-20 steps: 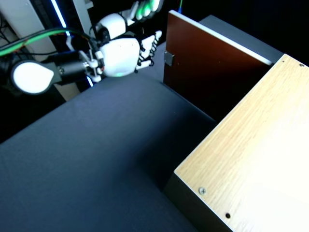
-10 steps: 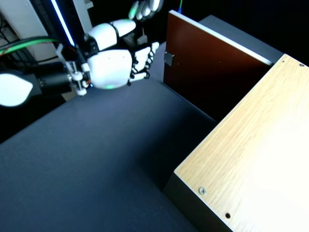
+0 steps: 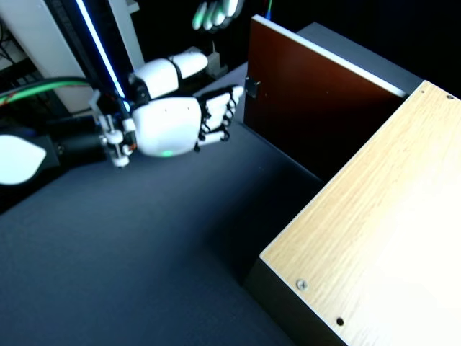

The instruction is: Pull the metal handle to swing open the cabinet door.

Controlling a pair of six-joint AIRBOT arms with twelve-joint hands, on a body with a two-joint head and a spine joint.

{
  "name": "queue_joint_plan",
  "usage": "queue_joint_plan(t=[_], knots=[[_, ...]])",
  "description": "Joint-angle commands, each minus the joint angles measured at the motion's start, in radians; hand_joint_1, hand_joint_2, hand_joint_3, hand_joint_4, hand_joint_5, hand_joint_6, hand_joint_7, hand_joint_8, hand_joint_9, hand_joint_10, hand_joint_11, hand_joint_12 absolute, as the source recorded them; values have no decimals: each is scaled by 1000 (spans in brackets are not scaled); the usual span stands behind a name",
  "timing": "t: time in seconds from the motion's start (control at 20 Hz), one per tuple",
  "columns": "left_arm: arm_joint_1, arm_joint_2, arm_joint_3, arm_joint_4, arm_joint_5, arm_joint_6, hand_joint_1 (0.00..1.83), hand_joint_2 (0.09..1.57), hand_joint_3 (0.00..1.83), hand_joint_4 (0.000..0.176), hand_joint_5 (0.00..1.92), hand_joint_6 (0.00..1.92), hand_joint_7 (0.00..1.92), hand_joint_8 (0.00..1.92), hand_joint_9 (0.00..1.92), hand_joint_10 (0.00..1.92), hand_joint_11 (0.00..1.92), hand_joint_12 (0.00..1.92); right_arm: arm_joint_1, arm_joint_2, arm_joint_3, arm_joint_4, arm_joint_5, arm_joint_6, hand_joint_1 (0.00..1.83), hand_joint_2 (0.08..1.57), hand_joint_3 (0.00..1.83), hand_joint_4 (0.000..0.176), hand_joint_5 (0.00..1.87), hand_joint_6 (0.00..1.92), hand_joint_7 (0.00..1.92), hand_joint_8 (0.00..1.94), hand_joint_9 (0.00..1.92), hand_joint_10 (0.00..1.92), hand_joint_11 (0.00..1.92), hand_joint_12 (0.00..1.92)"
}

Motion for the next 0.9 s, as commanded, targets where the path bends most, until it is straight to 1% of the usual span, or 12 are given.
queue_joint_plan(t=[0.0, 0.05, 0.15, 0.2, 0.35, 0.4, 0.5, 0.6, 0.75, 0.8, 0.85], knots=[[-11, 2, 0, -99, -25, 8, 19, 1394, 0, 0, 289, 1, 331, 1, 296, 0, 0, 667, 4, -2, 0, 17, 105, -9, 0, 1361, 0, 0, 342, 5, 372, 4, 348, 4, 0, 933], [-11, 2, 0, -99, -25, 8, 19, 1395, 1, 0, 289, 1, 331, 1, 296, 0, 0, 666, 4, -2, 2, -10, 105, -14, 0, 1361, 0, 0, 345, 6, 374, 4, 350, 5, 0, 937], [-11, 2, 0, -99, -25, 8, 4, 1398, 2, 0, 284, 0, 330, 0, 293, 0, 0, 662, 2, -5, 14, -119, 105, -15, 0, 1362, 0, 0, 343, 4, 367, 0, 344, 2, 0, 936], [-11, 2, 0, -99, -25, 8, 6, 1397, 1, 0, 281, 0, 329, 0, 291, 0, 0, 661, 2, -6, 24, -155, 105, -19, 0, 1363, 0, 0, 342, 4, 368, 1, 344, 2, 0, 937], [-11, 2, 0, -99, -25, 8, 0, 1398, 1, 0, 281, 2, 327, 1, 291, 1, 0, 660, 0, 3, 51, -174, 110, -155, 0, 1361, 0, 0, 339, 1, 369, 1, 340, 0, 0, 939], [-11, 2, 0, -99, -25, 8, 0, 1398, 1, 0, 280, 1, 327, 1, 290, 0, 0, 661, 0, 8, 58, -184, 98, -179, 0, 1361, 0, 0, 341, 2, 369, 1, 341, 1, 0, 938], [-11, 2, 0, -99, -25, 8, 9, 1398, 0, 0, 283, 2, 328, 1, 291, 1, 0, 667, 0, 8, 69, -230, 68, -183, 0, 1362, 0, 0, 341, 2, 366, 0, 337, 0, 0, 935], [-11, 2, 0, -99, -25, 8, 14, 1398, 0, 0, 285, 2, 327, 0, 289, 0, 0, 669, 9, 8, 83, -293, 14, -183, 0, 1360, 0, 0, 336, 0, 365, 0, 332, 0, 0, 918], [-11, 2, 0, -99, -25, 8, 9, 1400, 1, 0, 281, 0, 322, 0, 287, 0, 0, 660, 29, 11, 111, -299, -2, -184, 0, 1359, 0, 0, 334, 0, 367, 1, 336, 2, 0, 918], [-11, 2, 0, -99, -25, 8, 10, 1399, 0, 0, 285, 2, 326, 2, 292, 2, 0, 663, 33, 15, 115, -299, -3, -198, 0, 1361, 0, 0, 335, 1, 366, 0, 338, 3, 0, 921], [-11, 2, 0, -99, -25, 8, 10, 1399, 0, 0, 290, 4, 330, 3, 294, 3, 0, 665, 37, 23, 111, -266, -18, -267, 0, 1361, 0, 0, 342, 3, 371, 2, 346, 5, 0, 937]])
